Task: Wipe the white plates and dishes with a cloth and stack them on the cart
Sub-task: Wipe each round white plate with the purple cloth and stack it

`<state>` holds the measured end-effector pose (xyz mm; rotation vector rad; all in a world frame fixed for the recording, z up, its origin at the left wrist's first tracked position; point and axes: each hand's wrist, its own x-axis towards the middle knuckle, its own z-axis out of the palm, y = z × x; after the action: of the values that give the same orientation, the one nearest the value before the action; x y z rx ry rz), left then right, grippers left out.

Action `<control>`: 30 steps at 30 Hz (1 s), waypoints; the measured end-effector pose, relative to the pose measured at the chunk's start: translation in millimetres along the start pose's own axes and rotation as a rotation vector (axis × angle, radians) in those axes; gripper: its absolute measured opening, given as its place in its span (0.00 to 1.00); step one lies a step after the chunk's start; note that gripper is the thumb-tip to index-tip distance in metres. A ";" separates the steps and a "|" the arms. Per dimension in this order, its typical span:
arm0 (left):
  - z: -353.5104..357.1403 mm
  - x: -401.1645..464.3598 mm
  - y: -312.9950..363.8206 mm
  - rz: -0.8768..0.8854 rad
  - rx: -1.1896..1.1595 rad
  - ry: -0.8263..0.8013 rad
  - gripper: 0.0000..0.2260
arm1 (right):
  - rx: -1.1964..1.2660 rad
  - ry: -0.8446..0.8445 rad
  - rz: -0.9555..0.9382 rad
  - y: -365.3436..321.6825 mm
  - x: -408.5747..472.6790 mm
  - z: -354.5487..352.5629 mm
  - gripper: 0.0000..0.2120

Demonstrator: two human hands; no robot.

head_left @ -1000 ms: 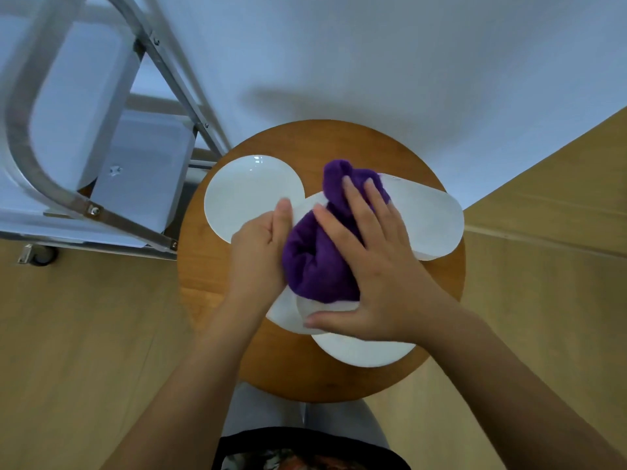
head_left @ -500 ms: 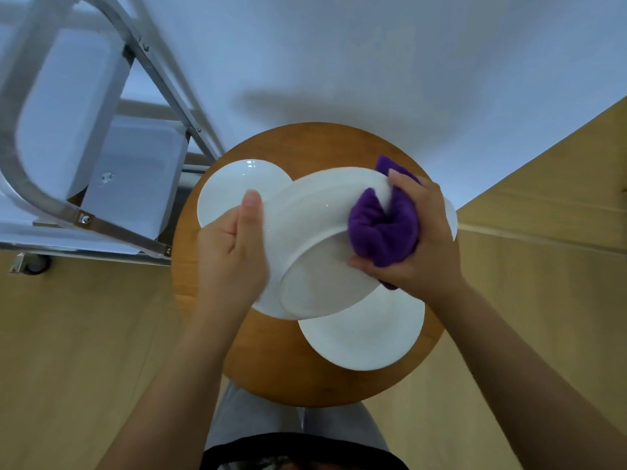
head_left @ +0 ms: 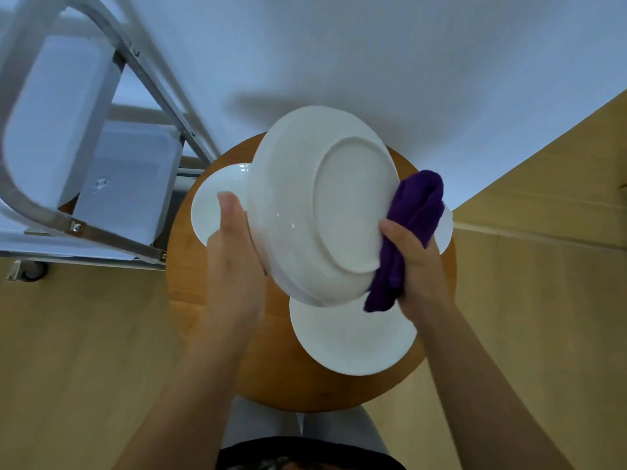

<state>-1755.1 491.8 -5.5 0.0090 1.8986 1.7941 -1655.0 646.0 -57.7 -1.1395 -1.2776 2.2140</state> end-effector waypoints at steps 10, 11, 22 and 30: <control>-14.9 25.1 -12.3 -0.439 -0.502 -0.301 0.41 | -0.425 -0.049 -0.018 -26.4 18.5 -10.6 0.23; -11.1 22.5 -14.9 -0.423 -0.522 -0.276 0.36 | -0.413 0.015 -0.045 -21.7 16.6 -7.6 0.20; 23.4 0.4 -27.2 -0.257 -0.367 -0.091 0.17 | -0.157 0.270 -0.108 39.5 -50.1 57.0 0.37; -11.1 2.2 -22.4 -0.185 -0.243 -0.238 0.21 | -0.574 0.195 -0.294 -7.5 8.9 62.1 0.23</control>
<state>-1753.4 479.5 -27.3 -0.0365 1.4610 1.7976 -1709.6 620.5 -38.6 -1.2174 -1.9128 1.5228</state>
